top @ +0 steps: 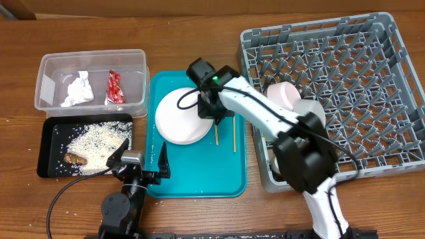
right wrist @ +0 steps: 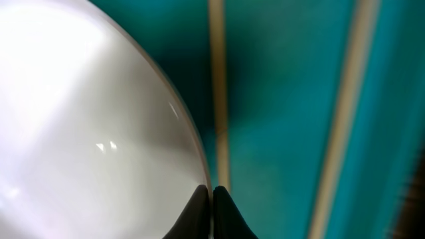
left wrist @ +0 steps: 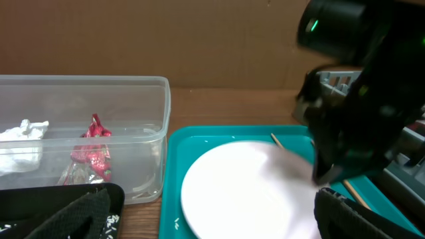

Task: Sort waste into correct bins and load items into the dishwasher
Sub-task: 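Lift the white plate and stand it upright in the dish rack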

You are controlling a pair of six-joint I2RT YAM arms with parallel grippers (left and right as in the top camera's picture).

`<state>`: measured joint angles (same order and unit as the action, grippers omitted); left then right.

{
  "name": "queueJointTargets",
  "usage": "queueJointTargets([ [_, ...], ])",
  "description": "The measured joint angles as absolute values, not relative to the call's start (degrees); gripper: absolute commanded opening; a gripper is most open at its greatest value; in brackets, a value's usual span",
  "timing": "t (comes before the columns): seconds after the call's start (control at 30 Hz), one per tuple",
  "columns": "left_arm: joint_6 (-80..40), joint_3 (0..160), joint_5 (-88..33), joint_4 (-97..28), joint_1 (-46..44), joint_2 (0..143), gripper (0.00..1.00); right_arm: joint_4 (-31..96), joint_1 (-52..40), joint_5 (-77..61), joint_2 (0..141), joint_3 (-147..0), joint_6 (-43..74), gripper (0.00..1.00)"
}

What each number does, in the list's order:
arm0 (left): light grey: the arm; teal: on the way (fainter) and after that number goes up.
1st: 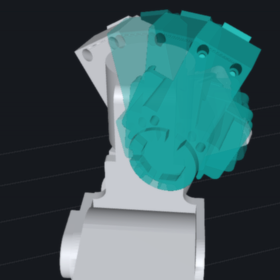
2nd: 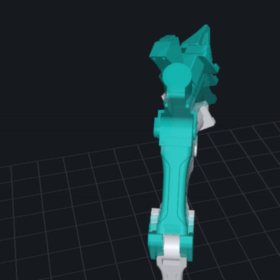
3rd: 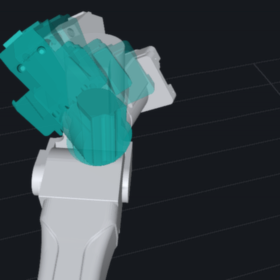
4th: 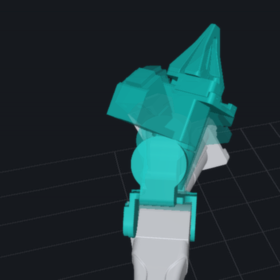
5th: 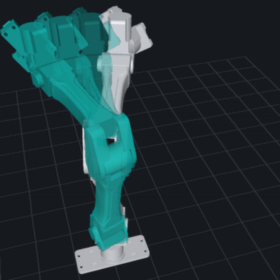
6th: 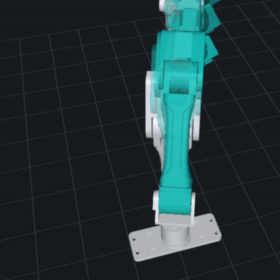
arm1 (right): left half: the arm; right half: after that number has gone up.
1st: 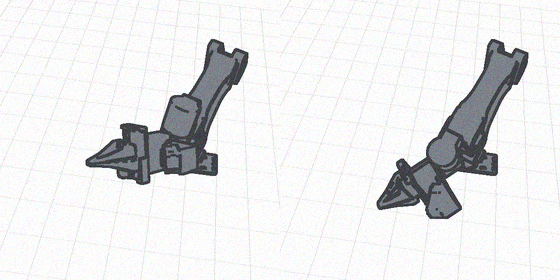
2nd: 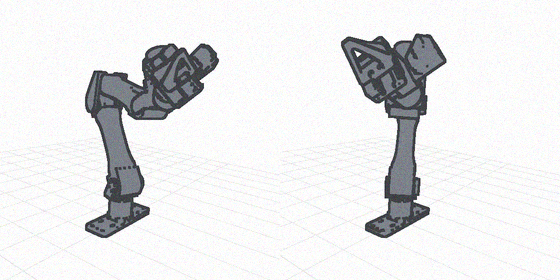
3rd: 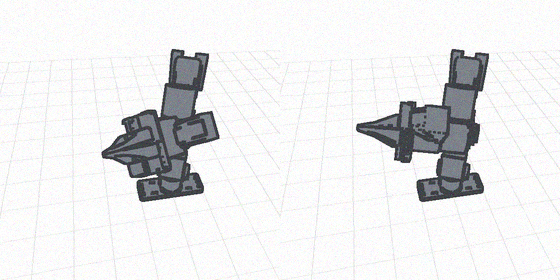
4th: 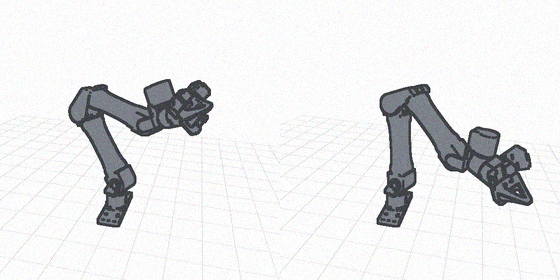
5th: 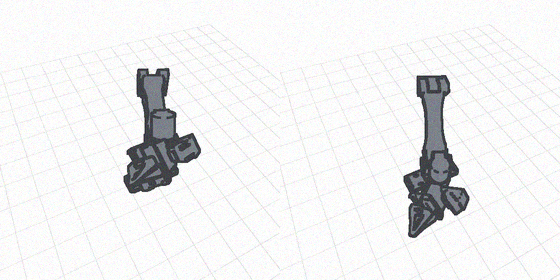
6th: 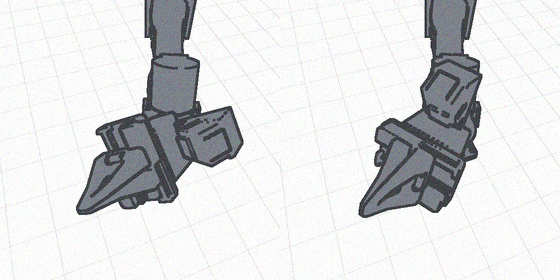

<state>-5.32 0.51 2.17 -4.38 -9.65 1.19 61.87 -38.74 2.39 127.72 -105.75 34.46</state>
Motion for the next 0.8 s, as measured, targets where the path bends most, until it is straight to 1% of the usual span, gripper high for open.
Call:
queueJointTargets([
  [0.13, -5.32, 0.51, 2.17, -4.38, -9.65, 1.19, 1.0, 63.9, -38.5, 15.03, 116.44, -105.62, 34.24, 0.04],
  [0.23, -5.32, 0.51, 2.17, -4.38, -9.65, 1.19, 1.0, 65.06, -38.33, 35.81, 104.01, -105.93, 34.2, 0.04],
  [0.27, -5.32, 0.51, 2.15, -4.36, -9.65, 1.19, 1.0, 65.87, -38.2, 43.55, 101.95, -105.97, 34.11, 0.04],
  [0.37, -5.32, 0.51, 2.17, -4.38, -9.65, 1.19, 1.0, 66.48, -36.62, 56.07, 101.36, -106.0, 31.86, 0.04],
  [0.5, -5.32, 0.51, 2.17, -4.4, -9.65, 1.19, 1.0, 66.15, -32.25, 62.54, 103.7, -105.97, 29.41, 0.04],
  [0.7, -5.32, 0.51, 2.17, -4.38, -9.65, 1.19, 1.0, 63.24, -27.99, 63.77, 107.46, -105.97, 24.67, 0.04],
  [0.8, -5.32, 0.51, 2.17, -4.38, -9.65, 1.19, 1.0, 62.96, -28.05, 63.33, 109.49, -105.97, 22.46, 0.04],
])
